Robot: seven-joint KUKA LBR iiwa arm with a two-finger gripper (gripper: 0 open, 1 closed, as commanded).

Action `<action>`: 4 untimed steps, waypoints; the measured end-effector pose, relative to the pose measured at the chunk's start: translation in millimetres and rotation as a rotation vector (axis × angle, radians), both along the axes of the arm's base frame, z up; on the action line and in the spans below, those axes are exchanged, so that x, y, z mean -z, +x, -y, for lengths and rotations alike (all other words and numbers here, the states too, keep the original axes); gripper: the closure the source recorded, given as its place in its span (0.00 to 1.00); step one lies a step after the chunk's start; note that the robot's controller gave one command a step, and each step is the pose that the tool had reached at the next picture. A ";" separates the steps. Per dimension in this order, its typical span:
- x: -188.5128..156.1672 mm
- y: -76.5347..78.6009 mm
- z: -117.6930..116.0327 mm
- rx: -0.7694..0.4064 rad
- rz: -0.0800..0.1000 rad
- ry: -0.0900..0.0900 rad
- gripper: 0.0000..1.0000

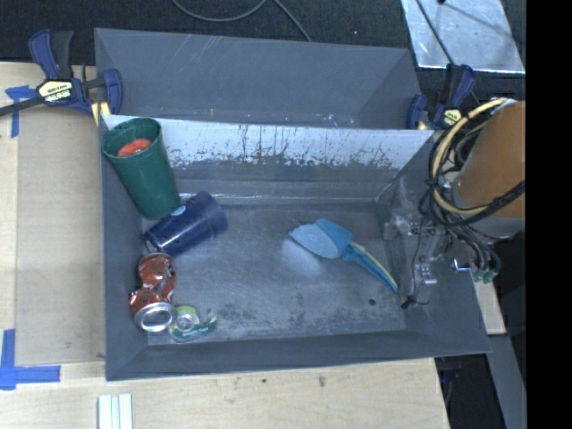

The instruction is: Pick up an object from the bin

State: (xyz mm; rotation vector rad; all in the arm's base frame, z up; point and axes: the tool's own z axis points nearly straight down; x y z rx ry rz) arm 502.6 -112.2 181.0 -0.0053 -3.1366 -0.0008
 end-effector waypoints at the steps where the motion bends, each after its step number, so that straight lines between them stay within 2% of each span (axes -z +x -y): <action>1: -4.5 1.8 -0.5 -0.003 0.008 -0.001 0.00; 2: 32.0 30.8 0.5 -0.028 0.013 -0.003 0.00; 3: 89.9 82.0 -35.0 0.006 0.018 -0.004 0.00; 4: 105.1 81.3 -8.3 0.018 0.019 0.022 1.00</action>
Offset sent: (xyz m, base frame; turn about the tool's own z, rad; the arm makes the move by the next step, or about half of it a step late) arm 0.0448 0.0010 -0.0613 -0.0483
